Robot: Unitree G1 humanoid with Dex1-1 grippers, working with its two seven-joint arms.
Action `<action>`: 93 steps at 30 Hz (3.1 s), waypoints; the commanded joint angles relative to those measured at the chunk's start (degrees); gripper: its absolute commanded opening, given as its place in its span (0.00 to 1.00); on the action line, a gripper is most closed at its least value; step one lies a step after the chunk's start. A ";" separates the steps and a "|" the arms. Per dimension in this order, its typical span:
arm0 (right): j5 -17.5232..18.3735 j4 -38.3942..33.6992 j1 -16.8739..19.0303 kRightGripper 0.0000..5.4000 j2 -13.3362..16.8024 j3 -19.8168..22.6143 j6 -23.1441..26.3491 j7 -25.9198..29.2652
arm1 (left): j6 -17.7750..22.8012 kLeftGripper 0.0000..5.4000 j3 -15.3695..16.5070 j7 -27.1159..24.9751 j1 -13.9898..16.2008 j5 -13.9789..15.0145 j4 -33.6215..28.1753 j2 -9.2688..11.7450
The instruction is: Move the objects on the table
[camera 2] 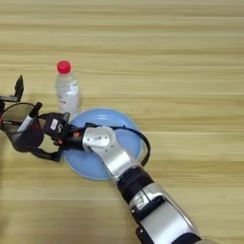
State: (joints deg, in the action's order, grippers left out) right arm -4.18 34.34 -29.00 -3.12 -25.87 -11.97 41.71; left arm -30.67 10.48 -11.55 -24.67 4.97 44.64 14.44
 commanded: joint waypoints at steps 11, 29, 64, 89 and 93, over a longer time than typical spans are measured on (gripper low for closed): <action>-1.89 6.14 -5.16 1.00 -5.57 -1.08 -1.98 -1.56 | 0.17 1.00 -0.44 -0.25 -1.36 -0.05 0.41 -0.26; -0.97 8.26 -6.81 0.90 -5.54 1.05 -4.33 -2.36 | -0.06 1.00 -0.51 -0.16 -1.36 -0.25 0.41 -0.09; 16.19 -32.32 13.11 0.90 29.37 25.60 12.80 7.34 | -0.30 1.00 -0.35 -0.90 -0.62 -0.11 -0.05 0.32; 15.16 -33.34 17.82 0.90 27.99 16.41 13.24 9.08 | -0.11 1.00 -0.23 -1.22 -0.74 -0.22 -0.05 0.99; 13.48 -30.88 17.84 0.90 27.21 13.96 12.51 9.34 | -0.09 1.00 -0.15 -1.32 -0.67 -0.21 -0.26 1.17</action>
State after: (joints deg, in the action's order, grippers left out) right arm 10.77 1.82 -10.73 24.58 -10.35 0.91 50.66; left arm -31.05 10.41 -12.60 -25.48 4.88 44.56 14.73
